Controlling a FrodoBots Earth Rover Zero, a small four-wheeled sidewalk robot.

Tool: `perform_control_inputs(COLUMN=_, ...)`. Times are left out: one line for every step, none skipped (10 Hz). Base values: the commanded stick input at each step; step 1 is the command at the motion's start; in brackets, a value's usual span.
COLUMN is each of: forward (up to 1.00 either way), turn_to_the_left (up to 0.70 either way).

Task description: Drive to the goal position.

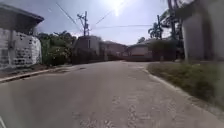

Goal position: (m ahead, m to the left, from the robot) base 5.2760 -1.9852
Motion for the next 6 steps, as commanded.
perform_control_inputs(forward=1.0, turn_to_the_left=0.07)
perform_control_inputs(forward=1.0, turn_to_the_left=0.07)
perform_control_inputs(forward=1.0, turn_to_the_left=0.07)
perform_control_inputs(forward=1.0, turn_to_the_left=-0.23)
perform_control_inputs(forward=1.0, turn_to_the_left=-0.33)
perform_control_inputs(forward=1.0, turn_to_the_left=-0.33)
